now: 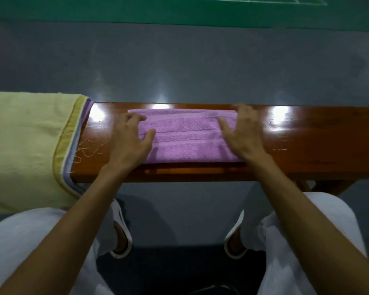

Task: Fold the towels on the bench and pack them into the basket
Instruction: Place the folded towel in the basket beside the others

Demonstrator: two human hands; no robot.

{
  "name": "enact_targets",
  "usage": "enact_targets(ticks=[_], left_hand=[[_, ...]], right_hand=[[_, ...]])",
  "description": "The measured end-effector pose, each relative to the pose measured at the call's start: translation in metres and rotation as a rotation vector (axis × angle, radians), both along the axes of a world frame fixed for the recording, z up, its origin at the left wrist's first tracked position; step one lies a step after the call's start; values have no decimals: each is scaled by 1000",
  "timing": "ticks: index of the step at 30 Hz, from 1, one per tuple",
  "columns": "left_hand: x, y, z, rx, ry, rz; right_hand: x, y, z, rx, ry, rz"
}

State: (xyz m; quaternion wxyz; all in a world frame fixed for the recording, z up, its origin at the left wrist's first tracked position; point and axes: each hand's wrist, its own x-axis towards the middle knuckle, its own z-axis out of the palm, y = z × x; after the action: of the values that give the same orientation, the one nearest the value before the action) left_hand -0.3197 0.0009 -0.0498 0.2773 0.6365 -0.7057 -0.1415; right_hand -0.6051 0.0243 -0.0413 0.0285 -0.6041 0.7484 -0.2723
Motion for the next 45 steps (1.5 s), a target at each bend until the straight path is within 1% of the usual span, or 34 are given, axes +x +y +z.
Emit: enact_targets(ticks=[2, 4, 6, 8, 10, 11, 19, 22, 35, 37, 40, 43, 45], left_hand=[[-15, 3, -9, 10, -6, -137], [-30, 7, -17, 17, -42, -260], [-42, 8, -26, 28, -134, -335], [-46, 6, -34, 83, -274, -319], [-41, 0, -38, 137, -388, -268], [-36, -4, -39, 155, -411, -248], [6, -25, -39, 177, -465, -132], [13, -23, -42, 186, -444, -102], [14, -16, -42, 191, -428, -114], [13, -14, -38, 201, -412, -125], [9, -9, -26, 189, -400, -140], [6, -6, -18, 143, -359, -161], [4, -7, -17, 123, -308, -176]], right_hand=[[30, 2, -2, 18, -35, 187], [54, 2, -11, 55, -36, 329], [68, 0, -22, 142, 24, 413], [72, -4, -32, 249, 150, 434], [70, -6, -37, 300, 266, 416], [68, -6, -39, 314, 286, 399], [18, -12, -45, 389, 287, 162], [-3, -11, -46, 396, 281, 94], [-10, -4, -43, 416, 251, 103], [-8, -3, -41, 379, 217, 103], [-13, -2, -35, 244, 78, 50], [-24, -1, -29, 89, -33, -100], [-29, -1, -22, 73, -69, -216]])
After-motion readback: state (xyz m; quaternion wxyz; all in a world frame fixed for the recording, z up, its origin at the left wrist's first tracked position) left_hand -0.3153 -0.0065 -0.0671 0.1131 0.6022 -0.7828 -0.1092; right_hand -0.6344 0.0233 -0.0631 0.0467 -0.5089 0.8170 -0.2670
